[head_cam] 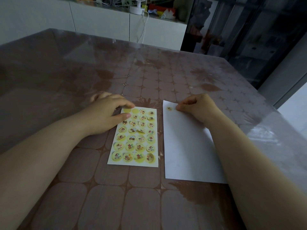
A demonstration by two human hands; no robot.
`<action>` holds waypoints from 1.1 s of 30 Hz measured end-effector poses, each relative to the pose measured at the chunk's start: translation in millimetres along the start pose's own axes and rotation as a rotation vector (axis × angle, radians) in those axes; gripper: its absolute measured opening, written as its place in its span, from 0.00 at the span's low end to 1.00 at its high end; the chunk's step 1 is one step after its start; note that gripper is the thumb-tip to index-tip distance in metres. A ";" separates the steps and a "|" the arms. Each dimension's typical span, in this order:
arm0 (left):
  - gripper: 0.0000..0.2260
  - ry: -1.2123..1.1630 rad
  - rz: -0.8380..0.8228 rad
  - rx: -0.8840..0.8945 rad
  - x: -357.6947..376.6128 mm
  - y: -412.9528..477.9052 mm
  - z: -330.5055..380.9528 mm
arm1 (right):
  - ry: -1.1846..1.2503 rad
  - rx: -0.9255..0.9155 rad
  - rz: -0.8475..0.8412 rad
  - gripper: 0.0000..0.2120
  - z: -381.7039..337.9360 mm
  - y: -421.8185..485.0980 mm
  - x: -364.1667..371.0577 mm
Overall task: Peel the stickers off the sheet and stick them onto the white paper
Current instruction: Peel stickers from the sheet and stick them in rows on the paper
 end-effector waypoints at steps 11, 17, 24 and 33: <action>0.13 -0.008 0.023 0.000 -0.2 -1.2 -0.6 | -0.027 0.012 -0.060 0.03 -0.3 -2.8 -1.1; 0.13 -0.002 0.024 0.006 -0.5 -1.7 -0.4 | -0.004 0.025 -0.022 0.07 1.0 3.1 -0.7; 0.13 0.007 -0.001 0.001 -0.7 -2.1 -0.5 | -0.038 0.022 0.018 0.13 5.6 10.1 1.3; 0.15 0.002 -0.008 -0.014 -1.0 -1.6 1.6 | -0.316 -0.293 0.035 0.05 -9.2 -0.3 16.1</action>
Point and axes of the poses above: each hand's wrist, its own y-axis towards the middle knuckle, its own x-axis out of the palm, z = x × y, the point moved 2 cm from there along y, towards the middle knuckle, and after that the axes turned 11 degrees about y, right-handed, at the moved point
